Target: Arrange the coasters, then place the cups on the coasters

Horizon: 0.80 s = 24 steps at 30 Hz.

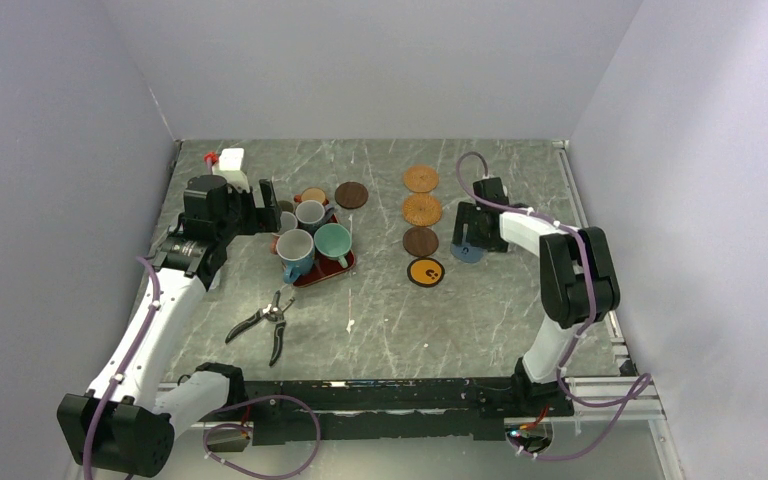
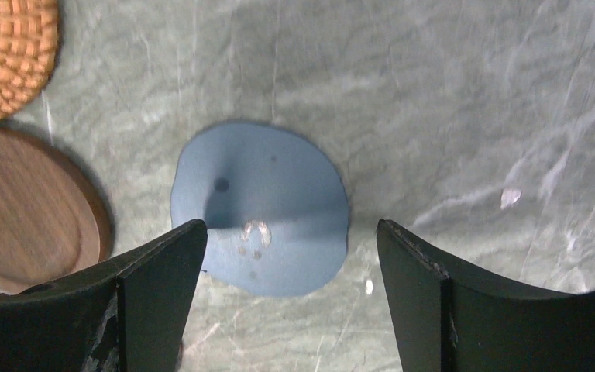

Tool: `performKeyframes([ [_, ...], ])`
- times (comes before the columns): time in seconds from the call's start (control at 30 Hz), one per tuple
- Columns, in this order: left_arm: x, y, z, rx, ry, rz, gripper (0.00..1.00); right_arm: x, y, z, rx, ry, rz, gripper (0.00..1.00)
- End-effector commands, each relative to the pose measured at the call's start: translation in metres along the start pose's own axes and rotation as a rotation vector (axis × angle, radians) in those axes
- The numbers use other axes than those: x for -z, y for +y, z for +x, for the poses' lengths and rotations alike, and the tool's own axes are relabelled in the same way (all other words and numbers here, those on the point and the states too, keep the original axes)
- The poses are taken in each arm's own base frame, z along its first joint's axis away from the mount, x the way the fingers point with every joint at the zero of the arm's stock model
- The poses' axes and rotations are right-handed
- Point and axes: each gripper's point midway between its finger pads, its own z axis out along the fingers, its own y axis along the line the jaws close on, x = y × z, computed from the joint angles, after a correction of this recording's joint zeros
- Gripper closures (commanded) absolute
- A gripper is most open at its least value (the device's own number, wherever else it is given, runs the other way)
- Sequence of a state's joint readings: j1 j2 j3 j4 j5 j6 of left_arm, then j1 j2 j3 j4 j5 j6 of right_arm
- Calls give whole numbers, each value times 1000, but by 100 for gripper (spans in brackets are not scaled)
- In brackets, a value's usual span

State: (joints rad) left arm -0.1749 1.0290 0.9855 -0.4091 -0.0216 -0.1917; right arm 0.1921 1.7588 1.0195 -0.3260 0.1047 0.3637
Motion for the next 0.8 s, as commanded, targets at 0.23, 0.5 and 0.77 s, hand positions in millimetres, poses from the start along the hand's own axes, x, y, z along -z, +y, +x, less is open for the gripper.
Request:
performKeyframes([
  [0.23,3,-4,-14,-12,-40,9,6,22,-1,62,-29,164,-6,14],
  [0.5,1,-3,-13,-14,-35,5,6,32,8,-6,46,11,24,4],
  [0.77,1,-3,-13,-16,-34,7,6,11,16,-50,106,-31,62,0],
])
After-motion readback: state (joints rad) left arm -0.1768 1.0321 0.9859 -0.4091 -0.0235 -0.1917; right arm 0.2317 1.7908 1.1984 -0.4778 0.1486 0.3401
